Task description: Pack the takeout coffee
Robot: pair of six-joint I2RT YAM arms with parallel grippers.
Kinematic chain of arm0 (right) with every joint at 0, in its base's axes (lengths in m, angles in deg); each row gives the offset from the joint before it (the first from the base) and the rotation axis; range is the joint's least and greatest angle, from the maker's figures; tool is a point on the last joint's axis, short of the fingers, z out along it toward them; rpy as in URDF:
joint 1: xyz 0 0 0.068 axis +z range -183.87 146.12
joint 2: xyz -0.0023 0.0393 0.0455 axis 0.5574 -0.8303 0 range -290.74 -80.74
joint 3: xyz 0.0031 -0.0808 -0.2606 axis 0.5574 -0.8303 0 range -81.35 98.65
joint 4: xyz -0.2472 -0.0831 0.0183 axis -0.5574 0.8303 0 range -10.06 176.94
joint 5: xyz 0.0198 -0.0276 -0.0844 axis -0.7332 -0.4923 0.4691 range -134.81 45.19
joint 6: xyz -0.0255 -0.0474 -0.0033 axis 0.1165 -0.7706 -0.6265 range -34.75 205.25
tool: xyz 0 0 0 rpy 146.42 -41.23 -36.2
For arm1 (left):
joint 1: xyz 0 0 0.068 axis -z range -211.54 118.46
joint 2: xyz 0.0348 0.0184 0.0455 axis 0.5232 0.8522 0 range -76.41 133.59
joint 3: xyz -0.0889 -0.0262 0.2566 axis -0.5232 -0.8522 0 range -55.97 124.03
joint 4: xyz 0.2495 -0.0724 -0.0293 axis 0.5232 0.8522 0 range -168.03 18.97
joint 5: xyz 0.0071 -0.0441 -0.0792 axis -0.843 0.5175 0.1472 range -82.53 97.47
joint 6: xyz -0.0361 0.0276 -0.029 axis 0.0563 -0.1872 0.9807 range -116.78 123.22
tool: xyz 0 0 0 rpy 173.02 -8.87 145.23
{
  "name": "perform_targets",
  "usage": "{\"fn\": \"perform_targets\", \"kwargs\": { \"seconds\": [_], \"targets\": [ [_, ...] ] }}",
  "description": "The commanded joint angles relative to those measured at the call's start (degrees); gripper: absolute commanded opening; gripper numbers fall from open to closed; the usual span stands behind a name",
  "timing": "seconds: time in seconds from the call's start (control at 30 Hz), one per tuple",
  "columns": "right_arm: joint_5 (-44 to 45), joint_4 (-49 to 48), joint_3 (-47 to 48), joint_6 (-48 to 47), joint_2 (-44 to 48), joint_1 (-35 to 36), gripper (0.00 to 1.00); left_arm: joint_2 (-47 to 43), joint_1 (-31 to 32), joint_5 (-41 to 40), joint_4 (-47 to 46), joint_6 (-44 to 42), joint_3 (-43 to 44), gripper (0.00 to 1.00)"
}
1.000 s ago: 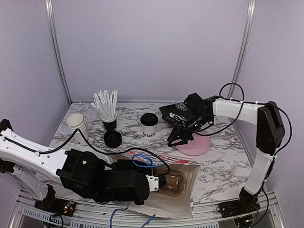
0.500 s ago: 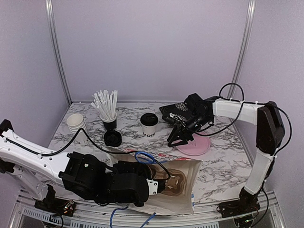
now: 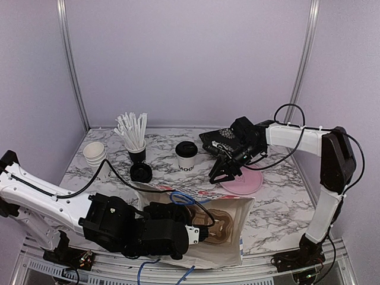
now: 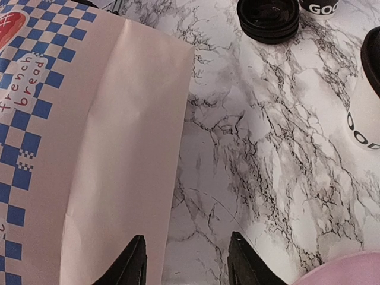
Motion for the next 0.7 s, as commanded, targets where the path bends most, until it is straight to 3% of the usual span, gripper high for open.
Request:
{"fn": "perform_targets", "kwargs": {
  "seconds": [0.0, 0.33, 0.67],
  "targets": [
    [-1.48, -0.21, -0.02, 0.68, -0.28, 0.56, 0.45, 1.08, -0.34, 2.12, -0.5, 1.3, -0.64, 0.42],
    [-1.7, 0.78, -0.04, 0.25, -0.12, 0.66, 0.45, 4.17, -2.3, 4.87, 4.16, 4.14, 1.89, 0.42],
    [-1.82, 4.04, 0.13, -3.37, 0.24, 0.15, 0.45, 9.03, -6.04, 18.25, 16.96, 11.26, 10.03, 0.42]
  ]
}}
